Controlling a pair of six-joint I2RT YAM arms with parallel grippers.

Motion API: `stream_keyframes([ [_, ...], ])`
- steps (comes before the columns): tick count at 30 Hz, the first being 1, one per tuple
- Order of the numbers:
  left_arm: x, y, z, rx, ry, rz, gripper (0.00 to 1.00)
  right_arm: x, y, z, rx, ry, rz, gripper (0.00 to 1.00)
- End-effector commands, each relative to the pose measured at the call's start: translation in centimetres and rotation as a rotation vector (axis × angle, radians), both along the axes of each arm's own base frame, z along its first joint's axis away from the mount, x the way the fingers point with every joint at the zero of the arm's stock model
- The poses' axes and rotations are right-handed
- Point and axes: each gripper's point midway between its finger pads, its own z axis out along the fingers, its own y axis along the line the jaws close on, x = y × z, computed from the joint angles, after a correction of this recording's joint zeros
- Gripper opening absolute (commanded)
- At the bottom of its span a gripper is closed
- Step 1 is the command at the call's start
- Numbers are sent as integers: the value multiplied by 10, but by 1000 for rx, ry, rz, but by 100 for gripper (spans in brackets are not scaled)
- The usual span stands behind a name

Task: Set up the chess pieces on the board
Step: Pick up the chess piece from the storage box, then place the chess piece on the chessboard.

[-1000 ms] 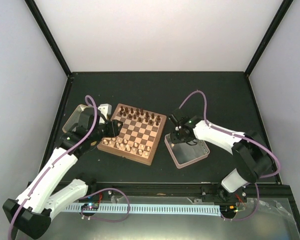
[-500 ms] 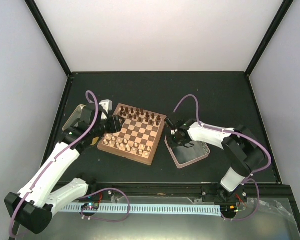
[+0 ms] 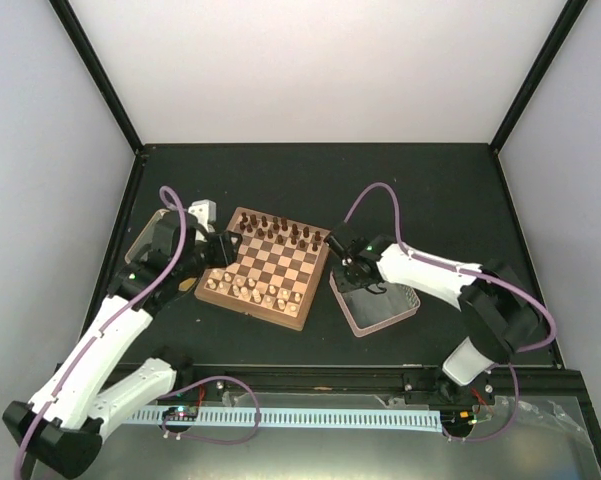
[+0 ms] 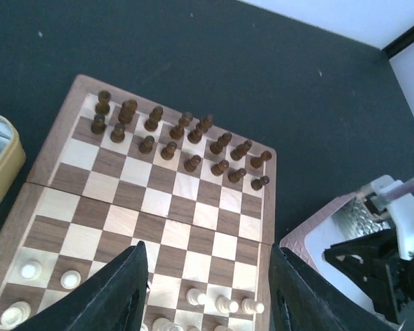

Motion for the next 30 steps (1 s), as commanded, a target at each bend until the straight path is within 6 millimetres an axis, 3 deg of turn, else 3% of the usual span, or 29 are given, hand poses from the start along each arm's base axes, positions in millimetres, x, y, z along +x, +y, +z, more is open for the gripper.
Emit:
stream_keyframes([
  [1, -6, 19, 10, 21, -54, 70, 50, 9, 13, 48, 64, -108, -28, 4],
  [8, -24, 36, 22, 27, -196, 91, 51, 4, 62, 78, 166, -139, 29, 5],
  [13, -41, 43, 41, -2, -345, 75, 53, 6, 104, 84, 210, -121, 64, 5],
  [21, -58, 44, 49, -32, -449, 38, 59, 3, 164, 70, 222, -23, 123, 6],
  [30, -63, 45, 39, -14, -443, 27, 60, 0, 209, 48, 201, 58, 176, 6],
])
